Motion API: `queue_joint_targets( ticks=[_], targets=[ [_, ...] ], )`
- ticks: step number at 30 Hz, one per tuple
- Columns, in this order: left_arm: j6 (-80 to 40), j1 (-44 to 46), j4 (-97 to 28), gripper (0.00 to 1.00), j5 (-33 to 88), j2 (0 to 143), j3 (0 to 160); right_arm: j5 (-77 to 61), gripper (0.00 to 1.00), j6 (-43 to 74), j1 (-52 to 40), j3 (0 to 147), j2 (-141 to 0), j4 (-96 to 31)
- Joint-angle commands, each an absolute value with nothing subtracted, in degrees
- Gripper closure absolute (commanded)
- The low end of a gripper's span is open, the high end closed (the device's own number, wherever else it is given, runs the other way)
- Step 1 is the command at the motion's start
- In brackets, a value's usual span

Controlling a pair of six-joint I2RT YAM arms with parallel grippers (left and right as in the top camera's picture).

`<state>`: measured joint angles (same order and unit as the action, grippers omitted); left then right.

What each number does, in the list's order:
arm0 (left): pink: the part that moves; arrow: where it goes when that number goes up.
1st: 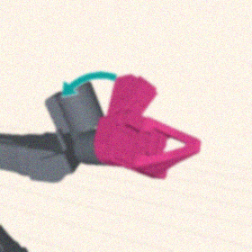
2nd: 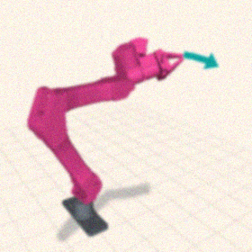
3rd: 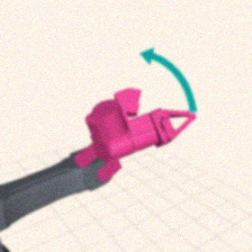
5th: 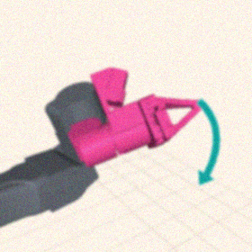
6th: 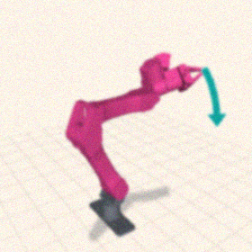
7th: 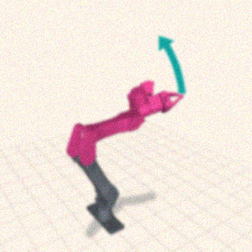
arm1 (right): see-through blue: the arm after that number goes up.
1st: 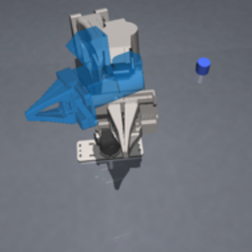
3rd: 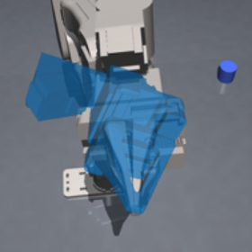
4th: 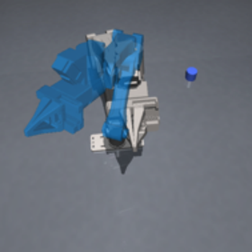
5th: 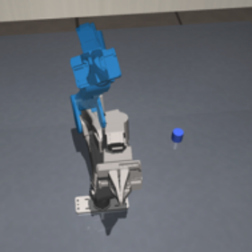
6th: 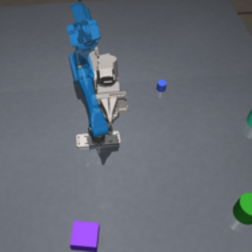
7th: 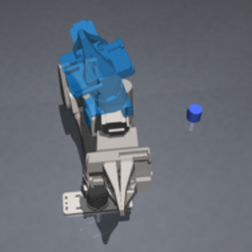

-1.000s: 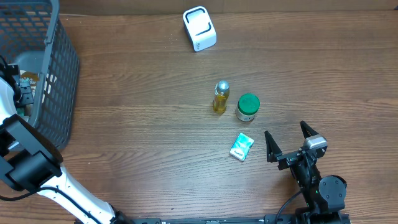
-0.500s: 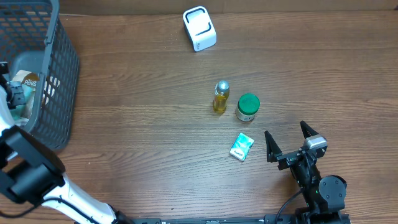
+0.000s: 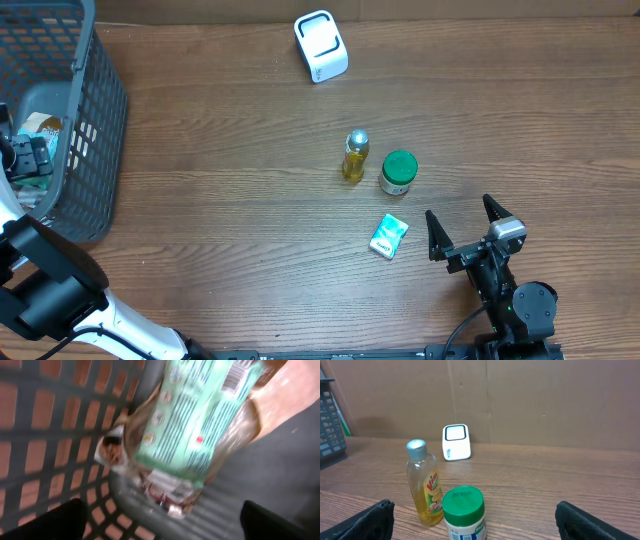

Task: Scan the item barcode
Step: 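Reach the left gripper into the basket and grasp the clear snack bag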

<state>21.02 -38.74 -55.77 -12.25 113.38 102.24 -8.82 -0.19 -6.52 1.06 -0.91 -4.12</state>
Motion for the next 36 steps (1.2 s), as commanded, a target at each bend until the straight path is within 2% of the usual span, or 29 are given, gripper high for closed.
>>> queue_joint_targets(
  ticks=[1,6,19,29,32,33,34,36],
  targets=[
    [28.4,-38.9,-53.3,0.0,-7.9,113.9,100.3,-9.1,0.0,-0.1,-6.7,0.4,-0.7,-3.8],
    [33.7,-38.9,-49.9,0.01,-7.5,117.0,98.3,-9.1,0.0,-0.1,-6.7,0.4,-0.7,-3.8],
    [34.8,-38.8,-41.6,0.0,-7.5,123.4,98.3,-9.1,0.0,-0.1,-6.7,0.4,-0.7,-3.8],
    [34.5,-39.4,-42.2,0.01,-7.5,128.8,96.9,-9.1,0.0,-0.1,-6.7,0.4,-0.7,-3.8],
    [34.2,-39.4,-43.1,0.16,-7.9,130.5,96.9,-9.1,0.0,-0.1,-6.7,0.4,-0.7,-3.8],
    [33.6,-39.4,-43.1,0.26,-8.0,130.8,96.9,-9.1,0.0,-0.1,-6.7,0.4,-0.7,-3.8],
    [33.6,-39.4,-43.1,0.31,-8.0,130.8,96.9,-9.1,0.0,-0.1,-6.7,0.4,-0.7,-3.8],
    [33.6,-39.4,-43.0,0.65,-8.0,130.6,96.9,-9.1,0.0,-0.1,-6.7,0.4,-0.7,-3.8]
  ],
)
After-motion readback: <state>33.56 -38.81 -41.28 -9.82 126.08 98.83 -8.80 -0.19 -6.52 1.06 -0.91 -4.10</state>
